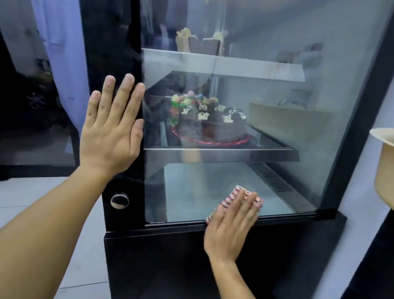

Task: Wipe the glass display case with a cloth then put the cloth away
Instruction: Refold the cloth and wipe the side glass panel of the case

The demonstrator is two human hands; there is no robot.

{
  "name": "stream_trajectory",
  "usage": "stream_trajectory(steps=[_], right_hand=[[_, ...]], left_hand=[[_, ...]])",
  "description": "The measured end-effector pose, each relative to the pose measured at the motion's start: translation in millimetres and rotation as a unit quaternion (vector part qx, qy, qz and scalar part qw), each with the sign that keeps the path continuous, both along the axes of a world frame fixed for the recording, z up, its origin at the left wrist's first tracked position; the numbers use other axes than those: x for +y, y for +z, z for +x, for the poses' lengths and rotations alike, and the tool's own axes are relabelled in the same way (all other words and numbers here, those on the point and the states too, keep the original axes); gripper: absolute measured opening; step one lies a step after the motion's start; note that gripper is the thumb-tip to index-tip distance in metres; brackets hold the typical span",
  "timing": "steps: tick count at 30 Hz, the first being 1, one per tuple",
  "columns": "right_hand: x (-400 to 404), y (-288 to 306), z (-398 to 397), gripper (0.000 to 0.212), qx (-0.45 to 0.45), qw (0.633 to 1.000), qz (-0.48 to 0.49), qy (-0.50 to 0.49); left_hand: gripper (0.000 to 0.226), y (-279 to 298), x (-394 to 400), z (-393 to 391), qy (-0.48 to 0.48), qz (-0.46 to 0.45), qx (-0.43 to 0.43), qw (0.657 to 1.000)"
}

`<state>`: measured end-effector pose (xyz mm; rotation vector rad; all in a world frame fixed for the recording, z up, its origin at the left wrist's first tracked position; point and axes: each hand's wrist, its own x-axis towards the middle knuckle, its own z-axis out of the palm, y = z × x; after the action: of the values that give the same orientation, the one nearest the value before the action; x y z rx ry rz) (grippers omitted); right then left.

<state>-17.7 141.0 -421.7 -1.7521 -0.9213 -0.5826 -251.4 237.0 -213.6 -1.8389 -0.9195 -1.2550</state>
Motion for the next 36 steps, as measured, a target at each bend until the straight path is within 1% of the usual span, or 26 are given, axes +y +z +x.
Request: stream_trajectory(steps=[1,2,4,6,8,9,10,11,13,14,15,17,20,22,23,25,27,28,29,30,31,32,33,34,35,36], right_hand=[[4,2,-23,0.069,0.012,1.000,-0.002,0.011],[10,1,-48,0.068,-0.033,0.998,-0.009,0.052],[22,-2,-90,0.066,-0.211,0.967,-0.035,0.141],[30,12,-79,0.069,-0.322,0.932,-0.019,0.164],[30,20,-41,0.074,-0.344,0.929,-0.002,0.137],[26,19,-18,0.075,-0.310,0.945,-0.006,0.104],[21,16,4,0.074,-0.242,0.968,-0.006,0.067],[14,12,21,0.073,-0.144,0.989,0.006,0.039],[7,7,27,0.070,0.044,0.998,0.042,-0.003],[8,6,14,0.070,0.083,0.995,0.047,-0.011],[11,7,-6,0.069,0.074,0.996,0.042,-0.003],[17,8,-48,0.067,-0.053,0.996,0.002,0.072],[25,13,-49,0.066,-0.319,0.932,-0.037,0.168],[26,37,-7,0.068,-0.396,0.902,-0.001,0.170],[24,45,19,0.069,-0.401,0.904,0.007,0.151],[16,48,69,0.071,-0.319,0.944,0.018,0.084],[6,40,103,0.067,-0.111,0.992,0.057,0.019],[3,35,109,0.066,0.027,0.996,0.089,-0.003],[4,32,106,0.065,0.140,0.982,0.122,-0.024],[7,32,93,0.064,0.203,0.969,0.137,-0.044],[11,35,73,0.063,0.214,0.966,0.135,-0.057],[15,37,50,0.062,0.184,0.974,0.122,-0.051],[18,36,27,0.062,0.118,0.989,0.090,-0.015],[19,31,10,0.063,0.012,0.998,0.048,0.032],[18,32,8,0.063,-0.124,0.989,0.019,0.075],[14,43,22,0.064,-0.246,0.963,0.004,0.110]], left_hand=[[0.062,-2,-1,3,0.003,-0.008,-0.015,1.000],[0.062,-4,-1,5,0.005,-0.013,-0.030,0.999],[0.061,-8,-3,8,0.008,-0.015,-0.043,0.999],[0.061,-9,-2,8,0.006,-0.010,-0.034,0.999],[0.061,-8,-2,7,0.010,-0.007,-0.035,0.999],[0.061,-9,-1,7,0.010,-0.007,-0.035,0.999],[0.062,-10,-1,7,0.011,-0.007,-0.035,0.999],[0.062,-10,-1,8,0.012,-0.007,-0.034,0.999],[0.062,-10,0,8,0.010,-0.007,-0.031,0.999],[0.062,-10,0,8,0.009,-0.009,-0.031,0.999],[0.062,-10,0,8,0.010,-0.009,-0.032,0.999],[0.062,-9,-1,7,0.015,-0.012,-0.035,0.999],[0.062,-10,-1,6,0.013,-0.010,-0.032,0.999],[0.062,-10,-1,7,0.010,-0.013,-0.034,0.999],[0.062,-10,-1,8,0.007,-0.014,-0.036,0.999],[0.062,-12,1,9,0.001,-0.009,-0.038,0.999],[0.062,-11,2,8,0.002,-0.007,-0.042,0.999],[0.061,-12,2,9,-0.003,-0.005,-0.043,0.999],[0.061,-13,1,9,-0.005,-0.002,-0.043,0.999],[0.061,-13,1,9,-0.004,0.001,-0.042,0.999],[0.061,-13,1,10,-0.004,0.000,-0.044,0.999],[0.062,-13,1,10,-0.006,-0.004,-0.046,0.999],[0.062,-13,1,9,-0.009,-0.007,-0.046,0.999],[0.062,-13,1,8,-0.011,-0.008,-0.046,0.999],[0.062,-13,1,8,-0.011,-0.009,-0.044,0.999],[0.062,-13,1,8,-0.009,-0.010,-0.043,0.999]])
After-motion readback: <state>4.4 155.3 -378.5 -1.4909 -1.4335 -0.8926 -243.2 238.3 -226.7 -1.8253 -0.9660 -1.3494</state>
